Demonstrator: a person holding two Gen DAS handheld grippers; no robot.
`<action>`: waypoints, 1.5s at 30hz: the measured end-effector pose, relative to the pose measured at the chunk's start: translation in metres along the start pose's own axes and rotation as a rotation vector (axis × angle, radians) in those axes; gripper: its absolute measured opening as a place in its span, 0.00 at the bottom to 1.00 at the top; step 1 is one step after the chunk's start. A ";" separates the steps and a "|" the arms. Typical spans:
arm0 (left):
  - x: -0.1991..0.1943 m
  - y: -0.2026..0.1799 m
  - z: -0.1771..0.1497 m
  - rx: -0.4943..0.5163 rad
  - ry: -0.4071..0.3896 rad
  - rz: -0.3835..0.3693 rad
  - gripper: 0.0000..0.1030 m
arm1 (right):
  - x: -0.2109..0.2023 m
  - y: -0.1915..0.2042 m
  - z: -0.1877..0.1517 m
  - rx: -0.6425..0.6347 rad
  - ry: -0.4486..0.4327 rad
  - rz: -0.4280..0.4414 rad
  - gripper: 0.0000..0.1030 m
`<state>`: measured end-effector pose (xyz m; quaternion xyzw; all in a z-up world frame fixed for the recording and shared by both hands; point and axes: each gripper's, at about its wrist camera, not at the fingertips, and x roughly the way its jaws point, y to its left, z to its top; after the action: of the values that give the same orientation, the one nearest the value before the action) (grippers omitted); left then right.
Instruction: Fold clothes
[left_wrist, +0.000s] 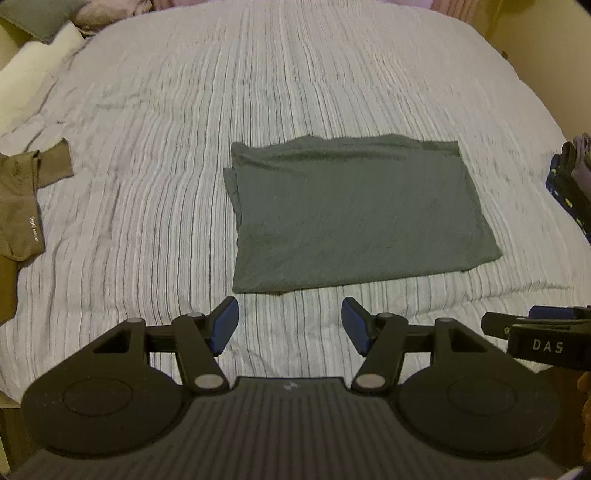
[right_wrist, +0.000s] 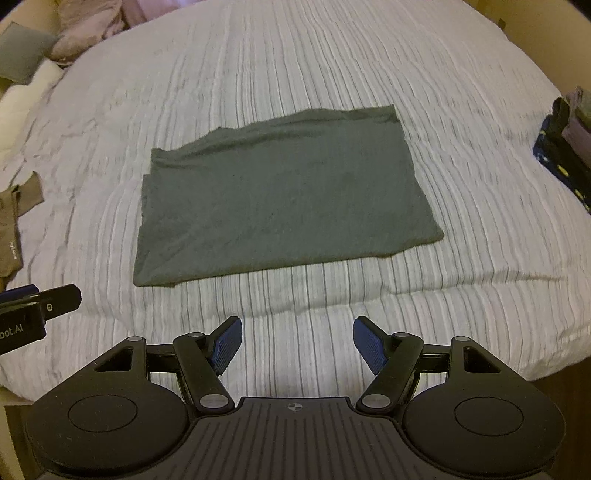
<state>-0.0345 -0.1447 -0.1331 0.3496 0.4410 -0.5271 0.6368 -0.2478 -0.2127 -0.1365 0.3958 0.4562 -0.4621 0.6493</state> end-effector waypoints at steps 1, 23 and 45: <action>0.003 0.004 0.000 0.000 0.008 -0.004 0.56 | 0.002 0.002 0.000 -0.001 0.002 -0.005 0.68; 0.062 -0.003 0.011 -0.089 -0.003 -0.035 0.53 | 0.062 -0.045 0.033 0.053 -0.018 0.092 0.68; 0.225 0.068 0.000 -0.361 -0.095 -0.074 0.03 | 0.198 -0.264 0.027 0.597 -0.213 0.436 0.41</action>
<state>0.0446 -0.2128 -0.3434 0.1876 0.5104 -0.4784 0.6895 -0.4645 -0.3537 -0.3434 0.6053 0.1366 -0.4642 0.6321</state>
